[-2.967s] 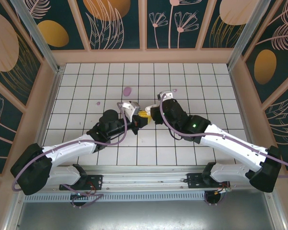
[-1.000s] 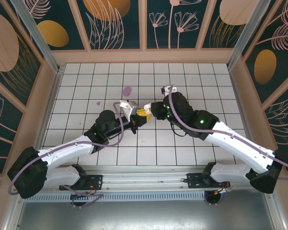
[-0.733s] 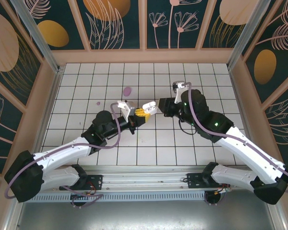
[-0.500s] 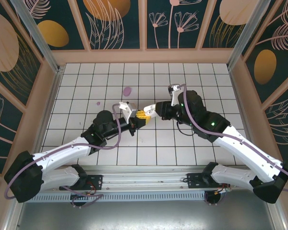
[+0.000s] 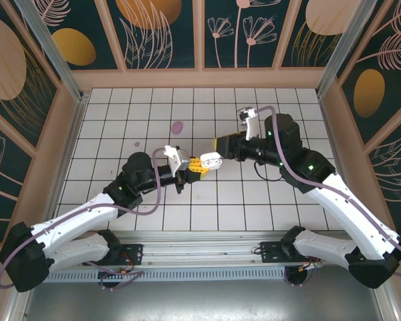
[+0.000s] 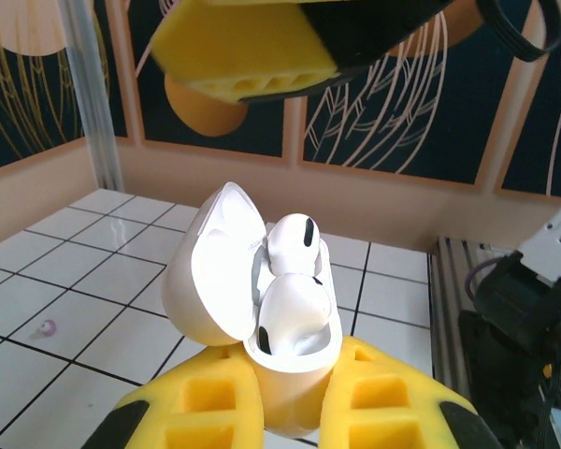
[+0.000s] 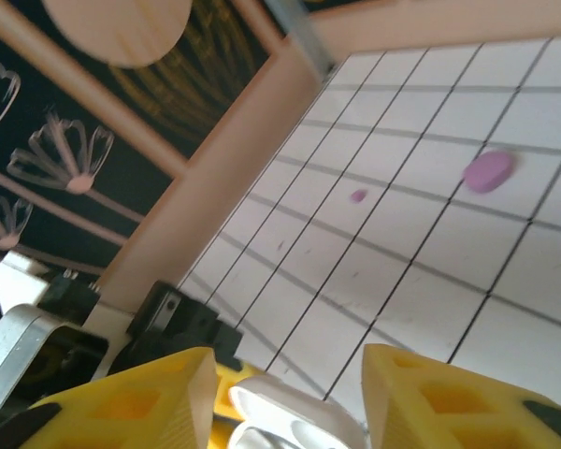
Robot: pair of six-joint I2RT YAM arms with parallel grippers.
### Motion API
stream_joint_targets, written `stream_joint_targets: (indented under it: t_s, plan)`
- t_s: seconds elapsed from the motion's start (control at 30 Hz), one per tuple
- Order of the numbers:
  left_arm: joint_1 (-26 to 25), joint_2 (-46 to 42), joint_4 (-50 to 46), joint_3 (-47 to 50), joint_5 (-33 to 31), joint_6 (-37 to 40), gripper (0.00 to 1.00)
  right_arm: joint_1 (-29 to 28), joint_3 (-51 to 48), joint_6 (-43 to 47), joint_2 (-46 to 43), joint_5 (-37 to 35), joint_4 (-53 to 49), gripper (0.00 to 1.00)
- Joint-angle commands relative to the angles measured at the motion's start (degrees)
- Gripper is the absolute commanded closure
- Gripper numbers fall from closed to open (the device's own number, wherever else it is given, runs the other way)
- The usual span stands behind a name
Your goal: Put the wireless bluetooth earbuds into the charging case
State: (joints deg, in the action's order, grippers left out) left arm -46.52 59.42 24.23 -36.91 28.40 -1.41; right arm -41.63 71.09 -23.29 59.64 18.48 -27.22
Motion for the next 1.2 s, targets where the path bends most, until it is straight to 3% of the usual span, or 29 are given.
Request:
stream_joint_targets:
  t_s: [0.0, 0.23, 0.4, 1.17]
  plan:
    - [-0.1, -1.4, -3.2, -2.1, 3.1, 4.7, 1.0, 0.9, -0.1, -0.6, 1.6, 9.8, 1.5, 0.51]
    - [-0.1, -1.5, -4.9, -2.9, 5.7, 6.2, 1.0, 3.0, -1.6, -1.8, 3.6, 16.2, 3.3, 0.48]
    - [-0.1, -1.1, -4.6, -3.4, 7.2, 6.2, 1.0, 3.6, -1.7, -1.5, 4.2, 13.5, 1.3, 0.48]
    - [0.3, -0.3, -2.8, -2.6, 0.9, 3.7, 1.0, 5.9, -3.8, 0.4, 4.2, 24.7, 2.3, 0.55]
